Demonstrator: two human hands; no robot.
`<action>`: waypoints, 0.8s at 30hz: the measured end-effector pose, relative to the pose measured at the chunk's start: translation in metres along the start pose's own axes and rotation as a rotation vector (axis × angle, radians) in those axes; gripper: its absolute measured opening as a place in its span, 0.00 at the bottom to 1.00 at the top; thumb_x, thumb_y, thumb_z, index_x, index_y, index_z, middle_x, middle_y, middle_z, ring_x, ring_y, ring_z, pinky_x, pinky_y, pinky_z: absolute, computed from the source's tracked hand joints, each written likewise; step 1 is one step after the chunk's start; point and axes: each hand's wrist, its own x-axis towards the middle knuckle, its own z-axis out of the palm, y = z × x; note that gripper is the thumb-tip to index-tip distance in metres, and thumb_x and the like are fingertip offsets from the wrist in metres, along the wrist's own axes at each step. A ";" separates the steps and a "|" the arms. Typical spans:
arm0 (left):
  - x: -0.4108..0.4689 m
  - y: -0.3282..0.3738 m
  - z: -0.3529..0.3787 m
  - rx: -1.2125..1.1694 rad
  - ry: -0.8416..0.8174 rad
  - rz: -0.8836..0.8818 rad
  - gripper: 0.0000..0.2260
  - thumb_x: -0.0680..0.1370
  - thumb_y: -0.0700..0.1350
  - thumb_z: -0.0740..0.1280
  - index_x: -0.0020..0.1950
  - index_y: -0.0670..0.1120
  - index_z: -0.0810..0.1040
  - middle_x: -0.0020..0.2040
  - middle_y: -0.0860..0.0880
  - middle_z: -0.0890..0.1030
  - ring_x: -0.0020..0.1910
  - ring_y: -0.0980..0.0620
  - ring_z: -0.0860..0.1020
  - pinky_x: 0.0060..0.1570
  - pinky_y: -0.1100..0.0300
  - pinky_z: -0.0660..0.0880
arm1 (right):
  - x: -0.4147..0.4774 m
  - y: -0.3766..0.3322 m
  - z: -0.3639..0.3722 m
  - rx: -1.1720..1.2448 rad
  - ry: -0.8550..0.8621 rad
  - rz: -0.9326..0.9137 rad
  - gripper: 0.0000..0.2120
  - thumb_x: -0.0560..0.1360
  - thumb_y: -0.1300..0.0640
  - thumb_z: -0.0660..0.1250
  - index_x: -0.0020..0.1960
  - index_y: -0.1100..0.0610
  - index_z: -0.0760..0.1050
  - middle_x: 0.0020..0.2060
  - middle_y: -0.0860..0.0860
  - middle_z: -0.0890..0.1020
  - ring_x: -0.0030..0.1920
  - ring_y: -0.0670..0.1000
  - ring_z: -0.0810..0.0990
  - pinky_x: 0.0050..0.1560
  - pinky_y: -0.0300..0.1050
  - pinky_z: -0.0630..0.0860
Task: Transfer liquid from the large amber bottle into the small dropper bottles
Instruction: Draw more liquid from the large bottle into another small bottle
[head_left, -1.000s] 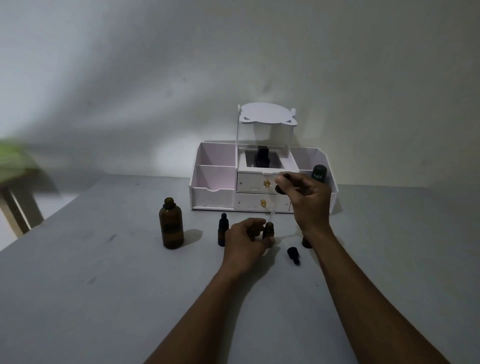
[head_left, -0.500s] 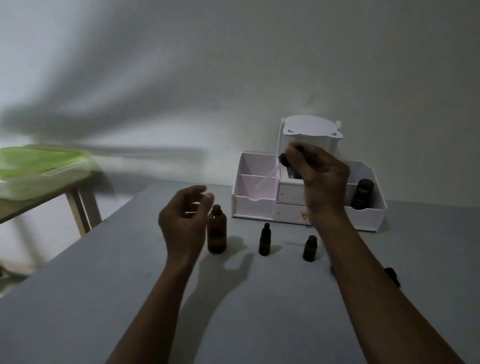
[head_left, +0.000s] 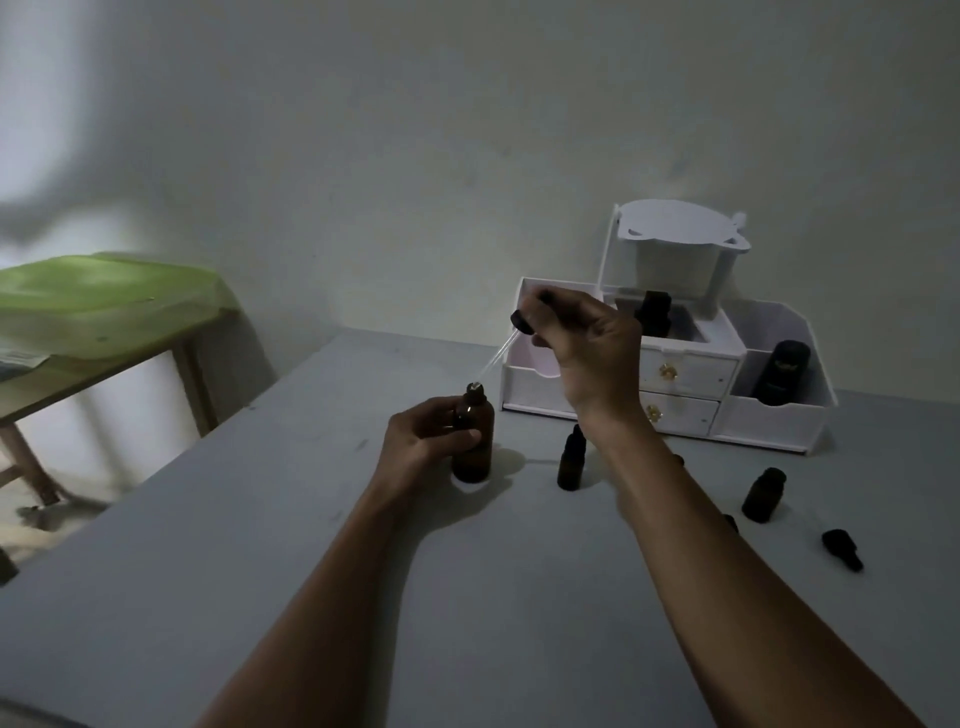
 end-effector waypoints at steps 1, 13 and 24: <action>-0.001 0.001 0.001 0.007 0.002 0.007 0.15 0.70 0.25 0.69 0.51 0.40 0.83 0.42 0.41 0.83 0.36 0.55 0.82 0.37 0.66 0.78 | 0.000 0.000 0.001 0.000 0.000 -0.003 0.10 0.73 0.60 0.75 0.52 0.63 0.84 0.42 0.55 0.87 0.44 0.50 0.87 0.49 0.48 0.84; 0.001 -0.002 -0.001 0.046 -0.017 0.027 0.15 0.70 0.26 0.71 0.53 0.41 0.84 0.42 0.45 0.85 0.39 0.54 0.83 0.40 0.66 0.79 | 0.004 0.008 0.013 -0.082 -0.062 -0.011 0.09 0.74 0.58 0.74 0.52 0.59 0.84 0.42 0.51 0.87 0.44 0.48 0.86 0.50 0.46 0.83; 0.005 -0.007 -0.009 0.145 -0.037 0.028 0.18 0.70 0.31 0.73 0.54 0.48 0.84 0.44 0.52 0.87 0.43 0.57 0.85 0.43 0.64 0.81 | -0.011 0.043 0.018 -0.317 -0.362 0.064 0.08 0.73 0.57 0.75 0.51 0.57 0.85 0.44 0.49 0.87 0.45 0.43 0.85 0.51 0.34 0.79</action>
